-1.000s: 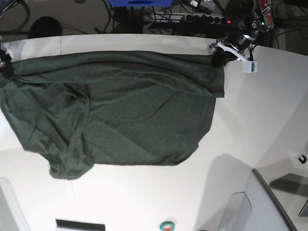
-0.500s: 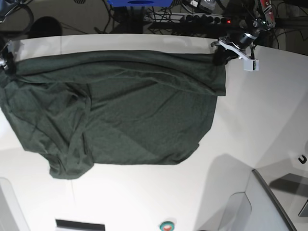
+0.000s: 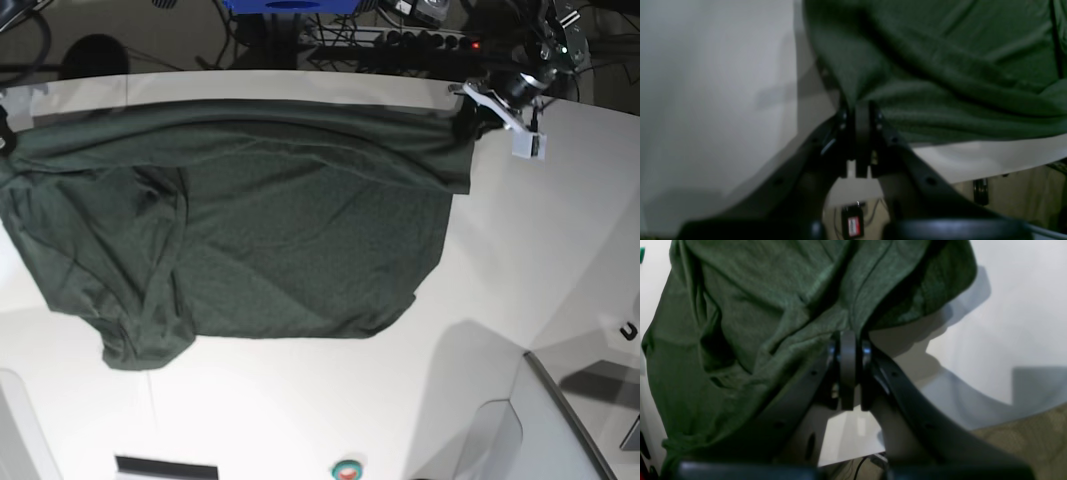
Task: Layout the t-shirt on the table in an organized manner, then fold the t-shirt properly
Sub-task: 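Hold the shirt edge taut between both grippers and lay it flat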
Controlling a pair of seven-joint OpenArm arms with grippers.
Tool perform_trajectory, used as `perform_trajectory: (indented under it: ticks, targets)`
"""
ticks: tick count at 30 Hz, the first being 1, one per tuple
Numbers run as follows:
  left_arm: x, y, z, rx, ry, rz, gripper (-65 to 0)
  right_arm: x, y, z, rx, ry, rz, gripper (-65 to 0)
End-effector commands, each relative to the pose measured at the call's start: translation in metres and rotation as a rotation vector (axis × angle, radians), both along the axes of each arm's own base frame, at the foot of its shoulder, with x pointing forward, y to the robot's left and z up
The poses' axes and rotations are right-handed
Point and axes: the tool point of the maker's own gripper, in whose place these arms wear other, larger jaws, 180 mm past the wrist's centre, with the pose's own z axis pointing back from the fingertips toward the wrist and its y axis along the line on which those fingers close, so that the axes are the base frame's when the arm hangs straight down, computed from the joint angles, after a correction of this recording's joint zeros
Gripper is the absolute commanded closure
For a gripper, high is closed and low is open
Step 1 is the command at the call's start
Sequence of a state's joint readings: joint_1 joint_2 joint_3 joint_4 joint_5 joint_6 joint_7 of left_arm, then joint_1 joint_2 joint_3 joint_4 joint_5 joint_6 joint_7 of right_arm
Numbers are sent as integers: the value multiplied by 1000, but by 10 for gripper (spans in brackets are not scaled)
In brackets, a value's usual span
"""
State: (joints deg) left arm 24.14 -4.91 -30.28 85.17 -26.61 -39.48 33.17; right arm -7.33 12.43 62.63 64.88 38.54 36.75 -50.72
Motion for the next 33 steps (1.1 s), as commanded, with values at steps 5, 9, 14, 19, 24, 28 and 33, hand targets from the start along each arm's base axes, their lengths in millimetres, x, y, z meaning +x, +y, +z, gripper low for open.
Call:
perform_trajectory:
  ticks: [5,9,14,19,24,28,33]
  targets:
    - [7,20,25,66,-29,4,0,6,-12,29,-64,-4,22,-6]
    - [5,44,37,120,-35,47,0,3,-14,43,-116,8,47,-6]
    - [-9,47,30,124,6,48,0,-4,-13,36,-80,51,17,-6]
    - [-20,47,24,120,33,49,0,-13,-4,29,-64,67,13,-6]
    - [-29,48,21,123,56,47,0,-19,-5,25,-51,82,-10,-6]
    - [-33,39,17,112,70,23,0,-22,-8,23,-38,93,-49,-6]
    - [-39,37,14,108,86,21,0,-26,-3,12,-1,103,-68,-6]
